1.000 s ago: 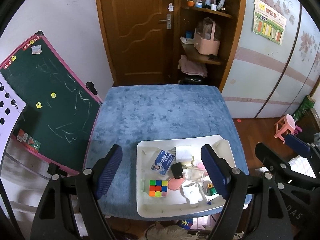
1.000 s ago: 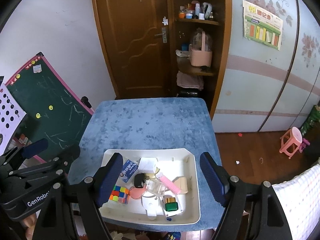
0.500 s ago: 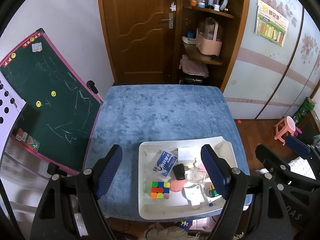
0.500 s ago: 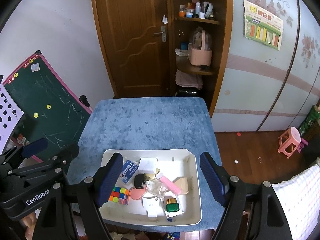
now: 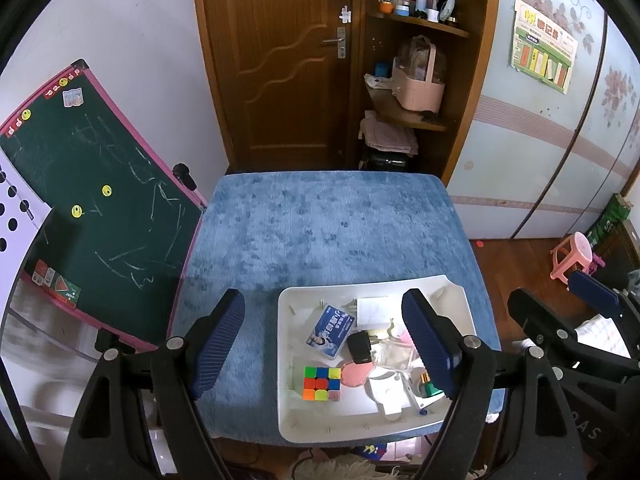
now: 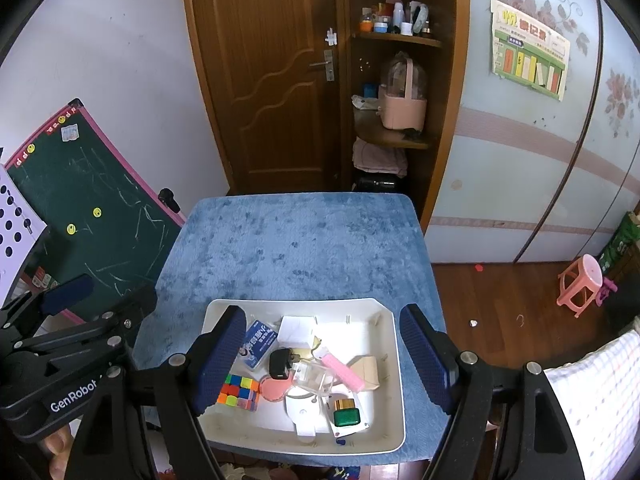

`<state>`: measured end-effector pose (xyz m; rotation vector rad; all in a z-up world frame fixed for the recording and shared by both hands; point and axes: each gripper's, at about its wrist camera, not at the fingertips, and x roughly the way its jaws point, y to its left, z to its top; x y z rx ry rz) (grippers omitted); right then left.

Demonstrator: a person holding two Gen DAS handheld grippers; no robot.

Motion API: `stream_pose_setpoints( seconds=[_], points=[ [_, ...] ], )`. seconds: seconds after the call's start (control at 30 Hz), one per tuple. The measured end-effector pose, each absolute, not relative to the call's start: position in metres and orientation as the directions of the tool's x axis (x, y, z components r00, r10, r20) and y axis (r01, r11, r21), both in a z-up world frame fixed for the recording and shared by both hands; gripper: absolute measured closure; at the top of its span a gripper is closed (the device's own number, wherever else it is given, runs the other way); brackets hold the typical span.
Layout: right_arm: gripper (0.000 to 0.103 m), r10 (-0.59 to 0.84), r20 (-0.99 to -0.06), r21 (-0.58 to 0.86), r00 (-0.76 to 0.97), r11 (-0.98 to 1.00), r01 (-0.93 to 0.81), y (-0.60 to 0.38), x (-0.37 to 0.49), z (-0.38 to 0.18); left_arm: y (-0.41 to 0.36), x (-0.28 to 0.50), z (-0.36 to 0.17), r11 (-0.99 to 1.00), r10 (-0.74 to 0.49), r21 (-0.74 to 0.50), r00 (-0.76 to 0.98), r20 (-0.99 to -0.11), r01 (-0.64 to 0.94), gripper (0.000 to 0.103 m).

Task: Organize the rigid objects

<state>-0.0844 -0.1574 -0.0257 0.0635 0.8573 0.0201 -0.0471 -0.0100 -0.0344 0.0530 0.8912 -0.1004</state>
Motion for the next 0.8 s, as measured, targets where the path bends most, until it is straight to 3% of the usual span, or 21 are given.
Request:
stream_pose_setpoints(
  seconds=[0.8],
  points=[
    [0.023,0.052,-0.76,0.069,0.648,0.998,0.0,-0.1552,-0.0807,-0.0295,-0.0024,-0.0382,-0.0322,0.995,-0.052,0.014,0.619,-0.783,0.102,0.02]
  ],
)
